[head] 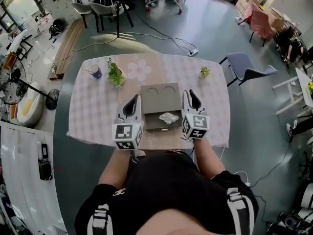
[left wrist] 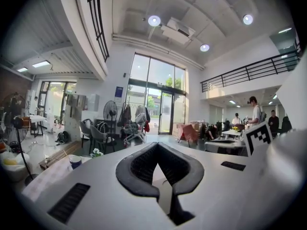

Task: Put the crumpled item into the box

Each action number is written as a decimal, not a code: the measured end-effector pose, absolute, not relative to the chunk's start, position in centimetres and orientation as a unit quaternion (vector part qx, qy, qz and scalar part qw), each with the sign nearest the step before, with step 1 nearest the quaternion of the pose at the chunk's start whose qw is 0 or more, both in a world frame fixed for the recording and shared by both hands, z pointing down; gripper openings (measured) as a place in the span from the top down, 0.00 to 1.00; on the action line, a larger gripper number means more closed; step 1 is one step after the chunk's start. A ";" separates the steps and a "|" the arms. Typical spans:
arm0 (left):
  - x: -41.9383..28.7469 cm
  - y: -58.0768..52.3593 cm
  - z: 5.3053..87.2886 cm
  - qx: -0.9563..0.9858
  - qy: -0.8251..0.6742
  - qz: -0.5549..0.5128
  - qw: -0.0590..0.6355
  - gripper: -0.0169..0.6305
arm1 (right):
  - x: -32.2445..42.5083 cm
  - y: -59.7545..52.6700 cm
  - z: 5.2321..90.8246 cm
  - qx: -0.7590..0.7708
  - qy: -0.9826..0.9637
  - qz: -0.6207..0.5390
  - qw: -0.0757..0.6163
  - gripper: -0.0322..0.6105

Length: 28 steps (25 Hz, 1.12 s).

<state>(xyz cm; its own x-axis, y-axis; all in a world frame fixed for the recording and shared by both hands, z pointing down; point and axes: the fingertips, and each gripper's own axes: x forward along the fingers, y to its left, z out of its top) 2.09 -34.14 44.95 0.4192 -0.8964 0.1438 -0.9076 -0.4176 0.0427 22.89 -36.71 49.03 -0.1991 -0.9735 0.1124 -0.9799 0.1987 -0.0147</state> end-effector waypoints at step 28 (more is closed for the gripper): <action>4.4 -35.1 43.9 0.850 -0.522 0.046 0.050 0.97 | 23.7 -35.3 41.0 0.643 -0.765 -0.027 -0.029 0.95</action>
<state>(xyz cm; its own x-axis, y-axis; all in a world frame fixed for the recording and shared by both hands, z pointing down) 4.38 -35.05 43.91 0.4511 -0.8829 0.1299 -0.8921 -0.4504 0.0365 23.66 -35.33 41.05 -0.1711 -0.9821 -0.0784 -0.9852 0.1714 0.0040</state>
